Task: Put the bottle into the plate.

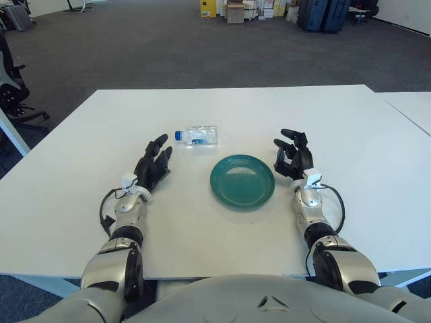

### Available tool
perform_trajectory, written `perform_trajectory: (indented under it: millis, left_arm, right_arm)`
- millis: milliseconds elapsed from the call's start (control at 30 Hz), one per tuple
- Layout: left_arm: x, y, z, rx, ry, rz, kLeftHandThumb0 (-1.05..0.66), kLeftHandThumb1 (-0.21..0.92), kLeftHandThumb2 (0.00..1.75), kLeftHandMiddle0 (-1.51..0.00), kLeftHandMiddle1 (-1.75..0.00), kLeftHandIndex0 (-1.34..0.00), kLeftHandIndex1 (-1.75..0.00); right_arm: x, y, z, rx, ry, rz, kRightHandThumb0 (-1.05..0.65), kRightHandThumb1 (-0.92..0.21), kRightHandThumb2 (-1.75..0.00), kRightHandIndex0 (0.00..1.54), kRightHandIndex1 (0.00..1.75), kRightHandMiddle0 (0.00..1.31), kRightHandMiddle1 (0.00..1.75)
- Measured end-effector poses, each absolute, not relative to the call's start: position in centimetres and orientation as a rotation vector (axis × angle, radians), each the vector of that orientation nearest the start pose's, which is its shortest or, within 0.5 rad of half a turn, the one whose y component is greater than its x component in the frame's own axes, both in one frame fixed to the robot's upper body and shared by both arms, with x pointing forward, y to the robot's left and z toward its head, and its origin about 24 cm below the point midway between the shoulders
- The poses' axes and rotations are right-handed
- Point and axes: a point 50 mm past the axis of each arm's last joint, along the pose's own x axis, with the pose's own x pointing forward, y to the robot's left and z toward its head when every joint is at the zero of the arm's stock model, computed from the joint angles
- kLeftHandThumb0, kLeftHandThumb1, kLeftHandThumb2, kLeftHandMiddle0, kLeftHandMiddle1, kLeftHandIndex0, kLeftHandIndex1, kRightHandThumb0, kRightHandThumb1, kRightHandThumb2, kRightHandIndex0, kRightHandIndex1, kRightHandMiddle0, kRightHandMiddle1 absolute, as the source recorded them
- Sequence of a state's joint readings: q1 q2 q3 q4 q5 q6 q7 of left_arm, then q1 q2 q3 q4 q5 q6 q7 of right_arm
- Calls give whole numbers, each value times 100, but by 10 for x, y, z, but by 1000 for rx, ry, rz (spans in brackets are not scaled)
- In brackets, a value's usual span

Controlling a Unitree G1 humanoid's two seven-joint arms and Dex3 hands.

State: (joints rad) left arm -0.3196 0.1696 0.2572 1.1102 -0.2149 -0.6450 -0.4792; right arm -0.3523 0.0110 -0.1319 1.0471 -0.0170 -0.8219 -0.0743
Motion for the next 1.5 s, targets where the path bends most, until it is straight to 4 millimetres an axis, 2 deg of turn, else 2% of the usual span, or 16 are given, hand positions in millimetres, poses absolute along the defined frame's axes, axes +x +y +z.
perform_trajectory:
  millis: [300,500,633,833,1033,1267,1367,1500]
  left_arm:
    - [261,217,-41,-93,76,-106,-62,92,73,-33,0,0,-62]
    - [261,217,-38,-51,36,-3,-60,92,55,-38,-2,0,-76]
    - [262,212,-34,-8,2,97,-62,92,42,-42,-3,0,-89]
    - [270,206,-24,115,-44,206,-68,92,28,-44,-3,0,-95]
    - [292,202,-3,345,-126,229,-76,92,30,-42,-2,0,-94]
    - [324,197,39,623,-322,207,-86,92,43,-30,0,0,-81]
    - [331,188,47,711,-367,179,-97,92,57,-19,0,0,-63]
    - [337,171,48,871,-409,111,-103,92,71,-7,0,0,-42]
  right_arm:
    - [278,-148,-19,35,-110,-83,-9,-56,-115,39,79,0,130]
    - [279,-150,-19,46,-111,-75,-12,-55,-115,39,80,0,126]
    - [279,-151,-19,53,-111,-73,-19,-56,-109,40,81,0,124]
    - [279,-151,-19,60,-111,-58,-28,-60,-99,43,81,0,122]
    - [279,-151,-19,65,-108,-46,-36,-64,-87,47,79,1,120]
    - [280,-150,-20,68,-101,-44,-39,-66,-82,48,77,3,119]
    - [280,-150,-21,68,-98,-45,-38,-66,-82,50,76,4,119]
    - [280,-150,-21,69,-93,-45,-36,-68,-82,52,73,4,119]
